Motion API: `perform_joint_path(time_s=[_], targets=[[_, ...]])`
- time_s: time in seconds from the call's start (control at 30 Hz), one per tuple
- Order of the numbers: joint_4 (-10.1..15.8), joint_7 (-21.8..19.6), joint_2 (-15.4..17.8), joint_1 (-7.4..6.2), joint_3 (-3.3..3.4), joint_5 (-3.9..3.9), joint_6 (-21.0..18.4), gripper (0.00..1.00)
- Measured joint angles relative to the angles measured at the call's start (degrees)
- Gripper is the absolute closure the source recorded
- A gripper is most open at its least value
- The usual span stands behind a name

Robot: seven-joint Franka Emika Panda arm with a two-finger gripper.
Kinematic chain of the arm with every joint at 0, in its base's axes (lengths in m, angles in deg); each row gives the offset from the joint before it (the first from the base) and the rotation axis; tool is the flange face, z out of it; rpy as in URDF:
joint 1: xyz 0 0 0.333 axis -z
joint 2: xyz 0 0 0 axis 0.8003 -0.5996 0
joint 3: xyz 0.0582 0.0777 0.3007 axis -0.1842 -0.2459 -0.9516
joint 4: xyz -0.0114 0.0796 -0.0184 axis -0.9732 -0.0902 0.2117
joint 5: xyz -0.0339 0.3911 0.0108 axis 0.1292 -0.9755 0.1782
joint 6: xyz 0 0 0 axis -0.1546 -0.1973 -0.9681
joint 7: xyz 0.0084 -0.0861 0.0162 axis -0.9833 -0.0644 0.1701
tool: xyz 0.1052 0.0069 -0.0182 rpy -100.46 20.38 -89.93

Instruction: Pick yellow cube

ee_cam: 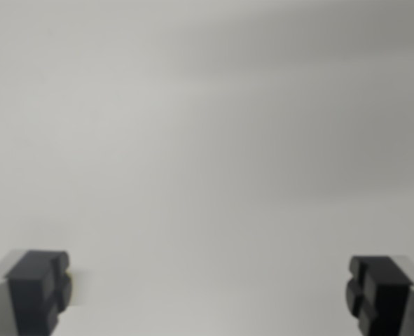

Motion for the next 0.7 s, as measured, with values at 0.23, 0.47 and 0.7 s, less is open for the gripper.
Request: perform_joint_path(time_s=[0.23,0.47,0.7], targets=[[2.6,-2.0,0.7,-1.22,0.0,0.05,1.9,0.0],[5.0,-4.1,1.4,-2.46,0.0,0.1,3.8,0.0],[7.4,-6.2,1.9,-3.74,0.0,0.14,5.7,0.0]])
